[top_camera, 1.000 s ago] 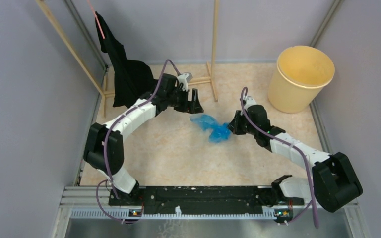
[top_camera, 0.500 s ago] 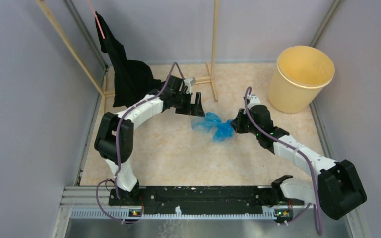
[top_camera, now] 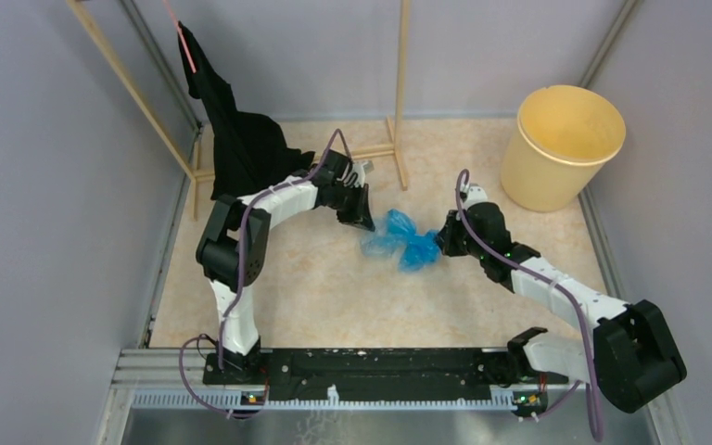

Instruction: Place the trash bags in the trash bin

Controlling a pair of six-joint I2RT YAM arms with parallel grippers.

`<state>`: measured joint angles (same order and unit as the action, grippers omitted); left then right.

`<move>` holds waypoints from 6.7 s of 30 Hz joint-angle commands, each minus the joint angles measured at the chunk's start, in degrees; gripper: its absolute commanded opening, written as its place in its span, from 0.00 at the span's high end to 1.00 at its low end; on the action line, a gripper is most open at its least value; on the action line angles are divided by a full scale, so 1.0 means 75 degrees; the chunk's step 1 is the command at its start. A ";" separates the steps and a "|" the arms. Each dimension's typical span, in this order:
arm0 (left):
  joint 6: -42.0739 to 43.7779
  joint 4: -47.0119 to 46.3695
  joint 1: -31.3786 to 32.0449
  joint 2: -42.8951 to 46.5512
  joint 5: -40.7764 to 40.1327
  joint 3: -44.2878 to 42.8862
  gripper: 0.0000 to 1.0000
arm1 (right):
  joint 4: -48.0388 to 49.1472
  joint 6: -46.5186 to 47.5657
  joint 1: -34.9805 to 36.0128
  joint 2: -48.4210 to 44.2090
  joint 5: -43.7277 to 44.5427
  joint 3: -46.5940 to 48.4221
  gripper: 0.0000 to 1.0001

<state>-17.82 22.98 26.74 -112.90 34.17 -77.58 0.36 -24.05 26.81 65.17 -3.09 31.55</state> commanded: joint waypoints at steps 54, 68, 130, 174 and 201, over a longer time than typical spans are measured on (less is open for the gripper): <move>0.0595 -0.1523 0.1177 0.3620 -0.3137 0.1330 0.03 | 0.1698 -0.1858 -0.0235 0.2874 -0.2624 0.1263 0.29; 0.0918 0.0544 0.2024 0.1329 -0.3925 -0.0368 0.23 | 0.2746 -0.2359 -0.0142 0.2730 -0.2427 0.0025 0.29; 0.0786 -0.1897 0.2036 0.4786 -0.5947 0.1883 1.00 | 0.2634 -0.3261 -0.0154 0.1853 -0.1527 0.0298 0.74; -0.1264 -0.4050 -0.0021 0.6411 -0.0878 -0.0813 1.00 | -0.1098 0.0492 0.1189 -0.0155 -0.0297 0.6968 0.82; -0.1700 -0.1016 0.0008 0.9636 -0.1917 0.2279 1.00 | -0.1194 0.0398 0.1189 -0.2192 -0.0959 0.3910 0.85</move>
<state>-29.52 13.04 26.83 -45.78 20.08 -73.32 -11.55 -21.58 35.83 53.93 -5.19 69.76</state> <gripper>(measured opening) 0.005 0.123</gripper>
